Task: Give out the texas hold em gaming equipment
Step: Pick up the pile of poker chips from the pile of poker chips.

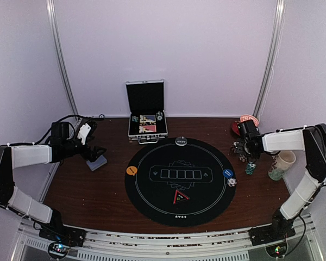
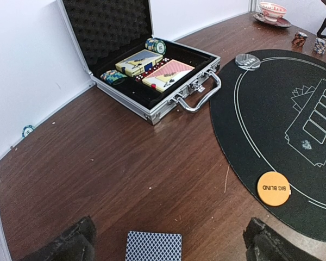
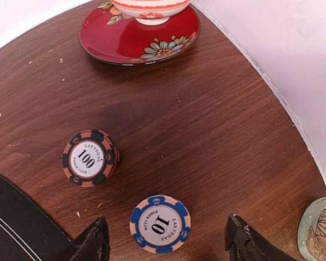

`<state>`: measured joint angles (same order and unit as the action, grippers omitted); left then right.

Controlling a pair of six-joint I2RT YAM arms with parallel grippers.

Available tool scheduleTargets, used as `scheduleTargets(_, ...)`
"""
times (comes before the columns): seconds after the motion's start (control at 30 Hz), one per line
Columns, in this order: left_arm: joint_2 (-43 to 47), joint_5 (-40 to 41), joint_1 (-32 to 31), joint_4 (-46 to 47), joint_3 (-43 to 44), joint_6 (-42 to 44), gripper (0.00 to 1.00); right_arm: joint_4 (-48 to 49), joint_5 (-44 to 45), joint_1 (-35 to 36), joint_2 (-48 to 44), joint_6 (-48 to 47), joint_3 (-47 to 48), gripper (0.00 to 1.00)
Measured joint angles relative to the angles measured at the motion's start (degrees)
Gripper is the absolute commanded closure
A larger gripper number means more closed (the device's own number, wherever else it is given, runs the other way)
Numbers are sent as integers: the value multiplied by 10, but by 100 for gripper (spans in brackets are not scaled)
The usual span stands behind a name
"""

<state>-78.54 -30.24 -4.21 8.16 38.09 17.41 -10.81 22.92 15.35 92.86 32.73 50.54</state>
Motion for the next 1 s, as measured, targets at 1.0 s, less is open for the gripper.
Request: scheduleTargets(1.0,-3,0,0,5,0,0,2,30,-38,-19,40,-11,0,40)
